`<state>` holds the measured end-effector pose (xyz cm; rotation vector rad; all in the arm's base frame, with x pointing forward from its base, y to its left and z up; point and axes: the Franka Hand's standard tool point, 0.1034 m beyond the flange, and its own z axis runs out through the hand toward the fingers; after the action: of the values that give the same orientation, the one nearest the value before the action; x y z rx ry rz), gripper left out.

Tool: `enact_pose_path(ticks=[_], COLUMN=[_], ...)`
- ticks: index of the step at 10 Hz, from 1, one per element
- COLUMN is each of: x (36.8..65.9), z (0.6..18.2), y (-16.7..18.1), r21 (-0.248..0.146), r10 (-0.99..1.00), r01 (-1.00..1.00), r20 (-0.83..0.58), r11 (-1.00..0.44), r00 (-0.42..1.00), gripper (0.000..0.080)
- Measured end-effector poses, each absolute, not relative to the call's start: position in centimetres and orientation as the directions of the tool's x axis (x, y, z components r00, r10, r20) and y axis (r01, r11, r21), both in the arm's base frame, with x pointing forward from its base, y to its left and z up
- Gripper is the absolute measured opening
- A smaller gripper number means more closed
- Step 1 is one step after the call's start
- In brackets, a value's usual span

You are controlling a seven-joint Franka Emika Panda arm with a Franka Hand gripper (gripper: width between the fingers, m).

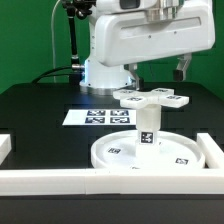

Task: Assemble round table

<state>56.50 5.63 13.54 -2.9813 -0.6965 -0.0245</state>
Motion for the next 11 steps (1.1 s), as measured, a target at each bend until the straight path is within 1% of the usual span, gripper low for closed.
enact_pose_path(ticks=[2,4,6,7,8,11], x=[56.44,56.43,56.54,56.79,56.78,56.81], z=[13.37,13.33,13.26,13.33,13.31,13.27], y=[5.41,5.35,5.07,5.19,5.17,4.6], r21=[-0.07,-0.066,-0.031,-0.005,0.005,0.016], r10=[0.57,0.647,0.846,0.9,0.94,0.987], r01=[0.572,0.648,0.849,0.902,0.941,0.988], r20=[0.042,0.048,0.059,0.06,0.048,0.037], r11=[-0.818,-0.758,-0.528,-0.432,-0.339,-0.155], r00=[0.82,0.761,0.529,0.432,0.339,0.154], gripper=[0.0649,0.0649,0.0649,0.0649,0.0649,0.0649])
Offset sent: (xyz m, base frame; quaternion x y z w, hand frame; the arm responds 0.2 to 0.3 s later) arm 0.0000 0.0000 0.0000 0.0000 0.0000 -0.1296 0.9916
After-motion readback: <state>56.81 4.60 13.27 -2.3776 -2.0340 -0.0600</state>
